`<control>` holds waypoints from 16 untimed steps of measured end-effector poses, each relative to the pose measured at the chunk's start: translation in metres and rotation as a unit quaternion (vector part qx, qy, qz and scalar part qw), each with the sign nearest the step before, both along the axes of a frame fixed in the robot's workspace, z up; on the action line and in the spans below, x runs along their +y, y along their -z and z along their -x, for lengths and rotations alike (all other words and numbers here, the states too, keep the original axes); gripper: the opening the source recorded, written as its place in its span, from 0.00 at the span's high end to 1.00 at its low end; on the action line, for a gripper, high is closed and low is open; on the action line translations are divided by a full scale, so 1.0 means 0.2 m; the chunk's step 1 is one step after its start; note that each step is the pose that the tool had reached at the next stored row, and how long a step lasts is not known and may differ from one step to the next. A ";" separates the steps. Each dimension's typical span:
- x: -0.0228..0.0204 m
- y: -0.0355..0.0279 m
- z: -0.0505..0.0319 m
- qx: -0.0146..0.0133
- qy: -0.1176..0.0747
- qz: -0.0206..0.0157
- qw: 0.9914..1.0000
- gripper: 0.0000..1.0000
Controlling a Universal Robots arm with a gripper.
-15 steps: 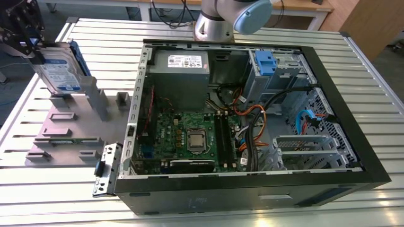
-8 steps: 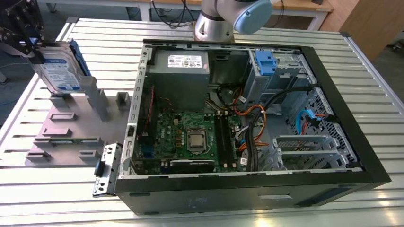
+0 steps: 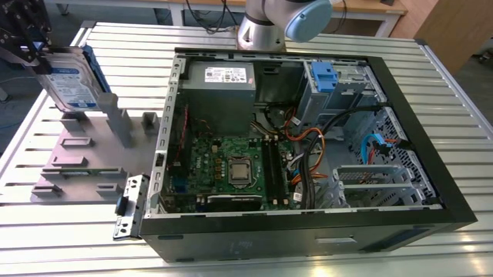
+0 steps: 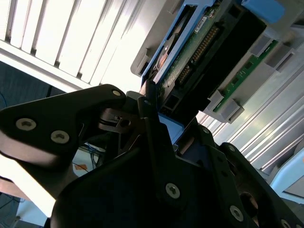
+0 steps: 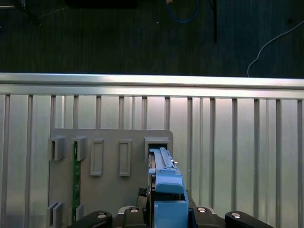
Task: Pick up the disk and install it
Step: 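Pick up the disk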
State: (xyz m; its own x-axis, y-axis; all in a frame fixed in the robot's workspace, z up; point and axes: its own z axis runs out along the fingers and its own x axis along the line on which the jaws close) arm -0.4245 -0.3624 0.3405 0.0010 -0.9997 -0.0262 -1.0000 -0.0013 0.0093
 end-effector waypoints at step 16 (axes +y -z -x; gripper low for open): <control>0.000 -0.118 0.000 0.000 0.000 0.000 1.000 0.63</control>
State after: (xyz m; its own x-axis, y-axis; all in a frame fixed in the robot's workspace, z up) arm -0.4245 -0.3625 0.3641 0.0010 -0.9997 -0.0261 -1.0000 -0.0013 0.0094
